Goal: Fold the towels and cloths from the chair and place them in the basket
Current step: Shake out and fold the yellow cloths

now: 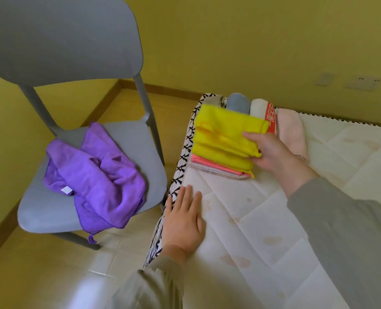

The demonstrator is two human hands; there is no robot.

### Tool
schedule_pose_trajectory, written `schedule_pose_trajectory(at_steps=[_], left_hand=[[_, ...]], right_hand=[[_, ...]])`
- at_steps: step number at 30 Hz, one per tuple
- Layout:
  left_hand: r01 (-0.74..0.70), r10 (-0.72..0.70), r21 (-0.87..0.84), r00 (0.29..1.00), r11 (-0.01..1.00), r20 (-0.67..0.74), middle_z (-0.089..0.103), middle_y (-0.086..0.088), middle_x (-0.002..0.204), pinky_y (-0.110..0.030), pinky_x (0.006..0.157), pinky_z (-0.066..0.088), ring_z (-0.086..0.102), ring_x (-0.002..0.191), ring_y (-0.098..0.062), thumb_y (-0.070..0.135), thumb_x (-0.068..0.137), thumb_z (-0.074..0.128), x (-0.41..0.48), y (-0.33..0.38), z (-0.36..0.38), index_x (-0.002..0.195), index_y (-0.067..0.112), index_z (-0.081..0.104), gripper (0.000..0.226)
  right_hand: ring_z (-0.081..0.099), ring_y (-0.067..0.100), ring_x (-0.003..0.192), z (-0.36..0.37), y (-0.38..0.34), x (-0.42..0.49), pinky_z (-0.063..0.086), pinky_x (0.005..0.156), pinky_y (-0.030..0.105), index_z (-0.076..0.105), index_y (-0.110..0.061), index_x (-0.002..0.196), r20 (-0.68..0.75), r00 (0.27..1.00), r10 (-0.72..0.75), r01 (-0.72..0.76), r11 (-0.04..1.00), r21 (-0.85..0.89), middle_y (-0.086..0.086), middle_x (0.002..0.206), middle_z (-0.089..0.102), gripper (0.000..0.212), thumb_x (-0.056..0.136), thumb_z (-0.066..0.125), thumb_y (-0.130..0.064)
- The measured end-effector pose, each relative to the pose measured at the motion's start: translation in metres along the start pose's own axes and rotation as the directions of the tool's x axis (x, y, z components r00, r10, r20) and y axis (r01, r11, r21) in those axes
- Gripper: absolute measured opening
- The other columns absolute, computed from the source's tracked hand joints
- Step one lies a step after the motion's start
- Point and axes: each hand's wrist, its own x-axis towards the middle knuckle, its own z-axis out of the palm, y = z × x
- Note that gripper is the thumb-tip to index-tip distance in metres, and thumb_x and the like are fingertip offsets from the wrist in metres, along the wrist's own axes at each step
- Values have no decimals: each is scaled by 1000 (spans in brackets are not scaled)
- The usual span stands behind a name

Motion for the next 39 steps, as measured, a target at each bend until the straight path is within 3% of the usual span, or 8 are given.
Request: schedule_pose_trajectory(at_steps=[10,17,21,24,26,28,32,39], left_hand=[[-5,3,-39,999,999,-50,37,-6,151,-48,115,20,27,143,-24,32,86,37,3,-4,3,141,21,45,56],[-6,1,-62,997,998,-73,40,-6,149,-51,113,26,29,142,-25,30,86,36,2,-4,3,139,20,47,55],[-8,3,-65,997,998,-81,39,-6,149,-49,115,22,28,142,-25,30,86,36,2,-4,3,140,21,46,55],[-7,1,-75,996,997,-86,40,-6,149,-50,114,23,29,142,-25,30,86,34,3,-4,2,139,20,47,55],[-5,-1,-75,996,997,-87,40,-6,149,-50,114,24,29,142,-25,31,87,33,4,-4,1,139,20,47,55],[-1,-5,-79,997,997,-82,40,-6,149,-50,114,24,29,142,-25,30,86,34,5,-4,2,138,20,47,55],[0,-6,-81,997,997,-76,40,-6,149,-49,114,24,30,141,-25,31,86,35,4,-4,6,137,20,48,54],[17,-19,-41,999,999,-36,29,-4,155,-47,116,16,20,145,-22,37,89,30,5,-5,6,145,21,37,59]], right_hand=[[58,32,109,-14,13,34,55,64,40,46,-14,134,-134,991,11,-33,987,-159,12,126,58,54,85,69,-16],[61,30,105,-14,1,36,52,77,42,49,-12,134,-18,1000,-18,15,987,-161,13,124,61,44,91,59,-11],[54,35,115,-14,8,40,54,75,46,43,-11,136,-175,984,-19,-45,935,-353,15,130,53,64,80,74,-18],[41,35,127,-9,4,37,45,95,47,25,-9,144,-249,908,-337,-8,581,-814,14,141,40,84,78,73,-27],[31,34,133,6,1,25,31,105,47,19,-11,147,-14,722,-691,37,59,-998,13,147,31,75,87,60,-27],[25,32,137,27,2,22,21,111,47,23,-14,147,265,613,-744,178,-197,-964,11,150,28,59,95,46,-29],[27,26,138,40,33,51,18,113,48,22,-22,148,370,828,-422,269,-280,-922,5,151,33,53,100,21,-45],[25,24,139,34,60,68,19,112,48,23,-19,148,421,814,-400,285,-355,-890,2,150,33,53,99,21,-40]])
